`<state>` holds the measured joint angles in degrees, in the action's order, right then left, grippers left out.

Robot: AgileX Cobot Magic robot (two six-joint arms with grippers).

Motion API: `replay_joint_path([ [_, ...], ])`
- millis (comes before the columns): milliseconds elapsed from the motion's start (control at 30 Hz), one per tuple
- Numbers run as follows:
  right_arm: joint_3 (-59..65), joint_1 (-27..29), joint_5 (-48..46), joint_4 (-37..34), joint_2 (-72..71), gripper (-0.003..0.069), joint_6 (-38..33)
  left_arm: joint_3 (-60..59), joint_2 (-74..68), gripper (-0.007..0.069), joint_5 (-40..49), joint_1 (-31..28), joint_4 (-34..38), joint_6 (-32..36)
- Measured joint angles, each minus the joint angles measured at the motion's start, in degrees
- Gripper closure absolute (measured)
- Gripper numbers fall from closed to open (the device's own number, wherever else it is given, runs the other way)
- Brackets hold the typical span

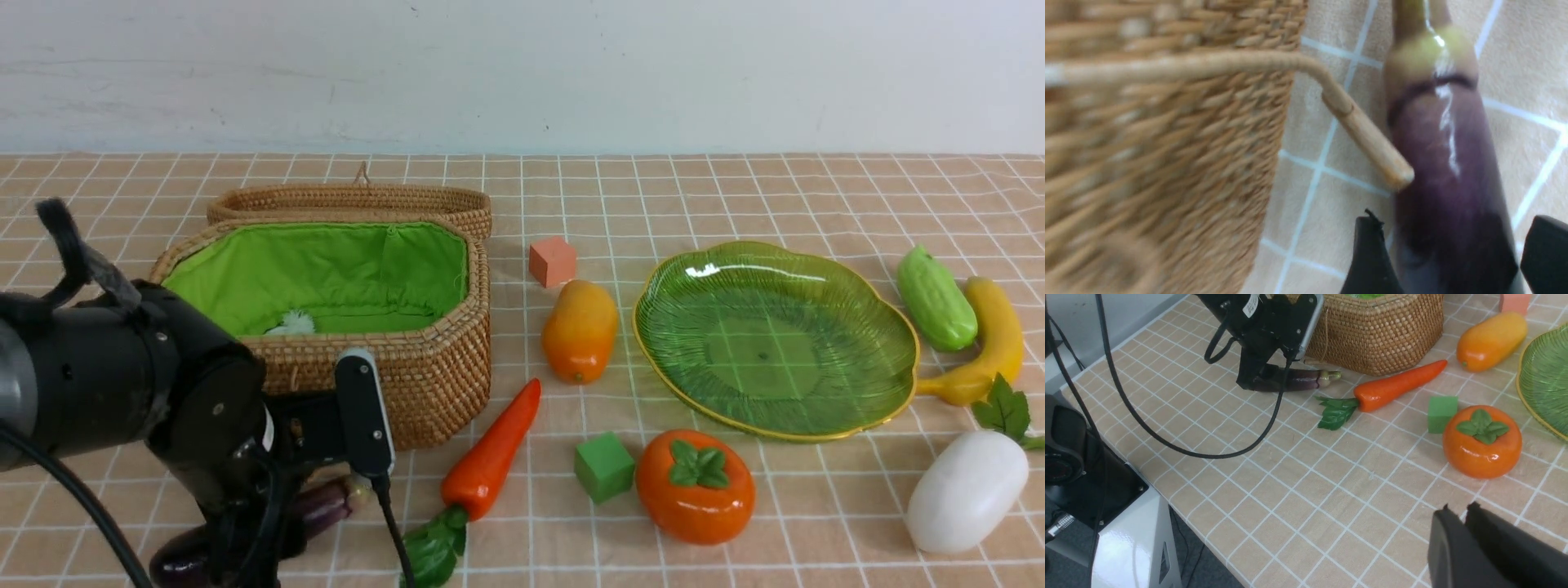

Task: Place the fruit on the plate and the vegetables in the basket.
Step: Use the left arm to grab an eggplant and put it into the left basket

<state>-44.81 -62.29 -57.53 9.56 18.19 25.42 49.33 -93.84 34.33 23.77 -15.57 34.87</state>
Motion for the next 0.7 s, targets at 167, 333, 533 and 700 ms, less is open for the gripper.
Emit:
replay_joint_path([
  [167, 0.0, 0.0, 0.07, 0.0, 0.0, 0.0593, 0.0, 0.85, -4.81, 0.0175, 1.33, 0.11, -0.4, -1.32],
  [333, 0.0, 0.0, 0.07, 0.0, 0.0, 0.0593, 0.0, 1.6, -5.43, 0.0251, 2.99, 0.31, -0.28, -1.66],
  [533, 0.0, 0.0, 1.05, 0.06, 0.0, 0.0593, 0.0, 0.54, -1.58, 0.025, 10.83, 0.25, 1.04, -1.4],
  [700, 0.0, 0.0, 3.89, 0.23, 0.0, 0.0593, 0.0, 0.17, 7.03, 0.025, 16.84, 0.2, 4.95, 0.96],
])
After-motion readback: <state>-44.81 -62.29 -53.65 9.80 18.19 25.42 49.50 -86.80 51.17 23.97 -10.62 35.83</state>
